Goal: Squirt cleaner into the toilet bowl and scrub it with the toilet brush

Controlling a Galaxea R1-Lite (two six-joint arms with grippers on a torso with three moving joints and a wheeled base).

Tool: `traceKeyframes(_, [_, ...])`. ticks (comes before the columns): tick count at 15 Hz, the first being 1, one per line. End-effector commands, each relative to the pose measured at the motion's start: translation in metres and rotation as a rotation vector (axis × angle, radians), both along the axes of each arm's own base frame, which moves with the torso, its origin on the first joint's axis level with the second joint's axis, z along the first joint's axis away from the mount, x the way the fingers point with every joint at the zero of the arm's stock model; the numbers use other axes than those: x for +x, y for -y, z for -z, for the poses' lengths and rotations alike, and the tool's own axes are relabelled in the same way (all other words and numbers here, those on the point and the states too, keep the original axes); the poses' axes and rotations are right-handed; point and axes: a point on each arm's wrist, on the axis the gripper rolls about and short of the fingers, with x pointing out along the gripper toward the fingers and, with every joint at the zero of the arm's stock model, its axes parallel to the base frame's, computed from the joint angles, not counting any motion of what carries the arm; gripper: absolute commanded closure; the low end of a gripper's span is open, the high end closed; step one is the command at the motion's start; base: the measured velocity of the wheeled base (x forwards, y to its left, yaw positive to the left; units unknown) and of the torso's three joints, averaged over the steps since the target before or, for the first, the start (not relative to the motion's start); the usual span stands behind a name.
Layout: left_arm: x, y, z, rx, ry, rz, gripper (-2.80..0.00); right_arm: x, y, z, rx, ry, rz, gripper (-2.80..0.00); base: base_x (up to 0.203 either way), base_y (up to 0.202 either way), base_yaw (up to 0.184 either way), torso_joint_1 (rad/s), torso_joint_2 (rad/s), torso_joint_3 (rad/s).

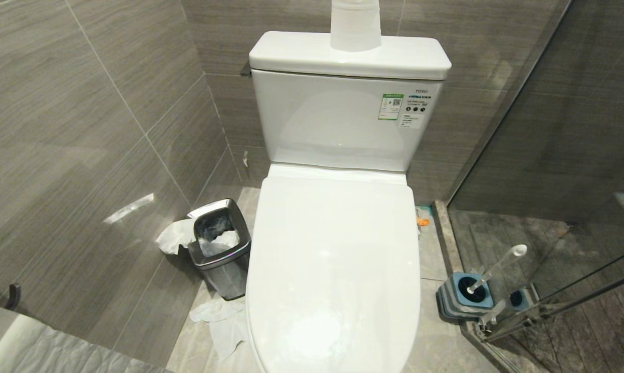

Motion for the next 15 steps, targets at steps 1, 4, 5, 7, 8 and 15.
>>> traceKeyframes(1, [0.0002,0.0,0.0004,0.0,-0.003,0.0,0.0,0.0001,0.0,0.0001,0.0,-0.001,0.001,0.0,0.0,0.0,0.0,0.0,0.0,0.0])
traceKeyframes(4, [0.0002,0.0,0.0004,0.0,-0.003,0.0,0.0,0.0001,0.0,0.0001,0.0,-0.001,0.001,0.0,0.0,0.0,0.0,0.0,0.0,0.0])
traceKeyframes(5, [0.0002,0.0,0.0004,0.0,-0.003,0.0,0.0,0.0001,0.0,0.0001,0.0,-0.001,0.001,0.0,0.0,0.0,0.0,0.0,0.0,0.0])
traceKeyframes(7, [0.0003,0.0,0.0008,0.0,-0.004,0.001,0.0,0.0001,0.0,0.0001,0.0,-0.001,0.001,0.0,0.0,0.0,0.0,0.0,0.0,0.0])
traceKeyframes(8, [0.0002,0.0,0.0004,0.0,-0.003,-0.001,0.0,0.0001,0.0,0.0001,0.0,-0.001,0.001,0.0,0.0,0.0,0.0,0.0,0.0,0.0])
traceKeyframes(15, [0.0003,0.0,0.0005,0.0,-0.004,0.0,0.0,0.0001,0.0,0.0001,0.0,-0.001,0.001,0.0,0.0,0.0,0.0,0.0,0.0,0.0])
